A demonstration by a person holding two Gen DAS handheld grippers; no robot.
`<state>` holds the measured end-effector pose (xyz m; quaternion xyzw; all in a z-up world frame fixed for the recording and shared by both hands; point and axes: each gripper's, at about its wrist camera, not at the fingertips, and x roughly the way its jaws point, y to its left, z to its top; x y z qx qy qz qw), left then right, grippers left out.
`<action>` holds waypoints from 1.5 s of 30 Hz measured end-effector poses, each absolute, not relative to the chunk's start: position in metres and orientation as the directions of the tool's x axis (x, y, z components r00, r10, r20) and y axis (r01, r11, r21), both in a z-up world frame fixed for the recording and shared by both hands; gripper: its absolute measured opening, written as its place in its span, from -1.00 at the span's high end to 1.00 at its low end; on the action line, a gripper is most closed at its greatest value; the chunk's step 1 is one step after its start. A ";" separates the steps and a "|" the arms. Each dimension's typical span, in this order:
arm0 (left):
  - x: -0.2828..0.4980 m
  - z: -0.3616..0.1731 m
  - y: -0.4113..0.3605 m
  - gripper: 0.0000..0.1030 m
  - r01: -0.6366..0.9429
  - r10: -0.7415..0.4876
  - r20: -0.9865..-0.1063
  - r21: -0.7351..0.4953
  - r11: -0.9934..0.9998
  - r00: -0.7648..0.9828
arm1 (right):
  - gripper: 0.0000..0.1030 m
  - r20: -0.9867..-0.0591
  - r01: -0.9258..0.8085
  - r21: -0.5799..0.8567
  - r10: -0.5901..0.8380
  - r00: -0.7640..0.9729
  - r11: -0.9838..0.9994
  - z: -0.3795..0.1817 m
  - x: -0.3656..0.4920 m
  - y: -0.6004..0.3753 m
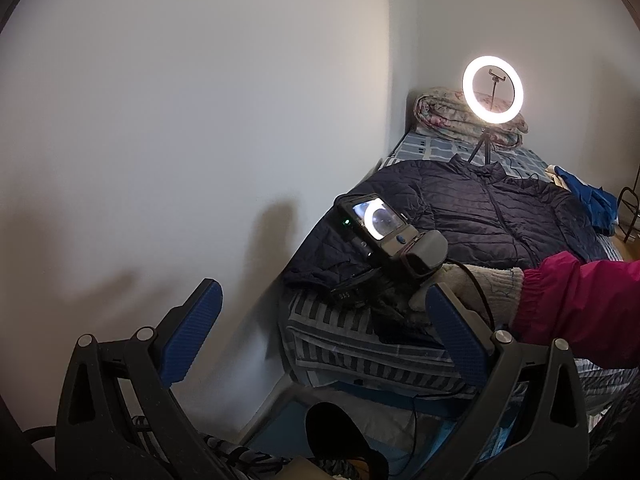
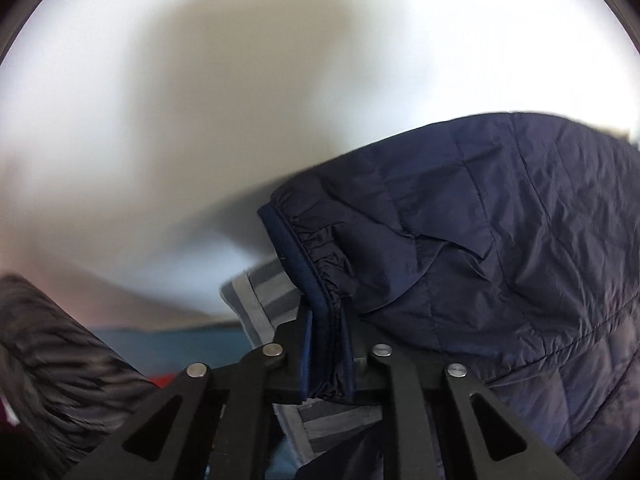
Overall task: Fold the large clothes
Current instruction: 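Grasp the cuff of a navy jacket sleeve with the right tool, then carry the held sleeve across the jacket front with the right tool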
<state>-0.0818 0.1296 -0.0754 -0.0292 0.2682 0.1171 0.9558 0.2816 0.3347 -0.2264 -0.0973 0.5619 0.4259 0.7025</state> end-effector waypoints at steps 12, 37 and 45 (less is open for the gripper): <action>-0.058 -0.074 0.123 -1.00 -0.223 0.199 -0.516 0.016 0.975 0.833 | 0.85 -0.807 -0.563 0.413 0.574 0.137 0.716 -0.177 0.329 0.232; 0.150 -0.046 0.021 -1.00 0.034 -0.017 -0.538 0.023 0.999 0.843 | 0.86 -0.803 -0.094 0.293 0.298 0.516 0.952 -0.117 0.394 -0.060; 0.167 -0.073 0.003 -1.00 0.066 -0.023 -0.578 0.053 0.996 0.816 | 0.86 -0.822 0.009 0.236 0.195 0.534 0.972 -0.148 0.427 -0.136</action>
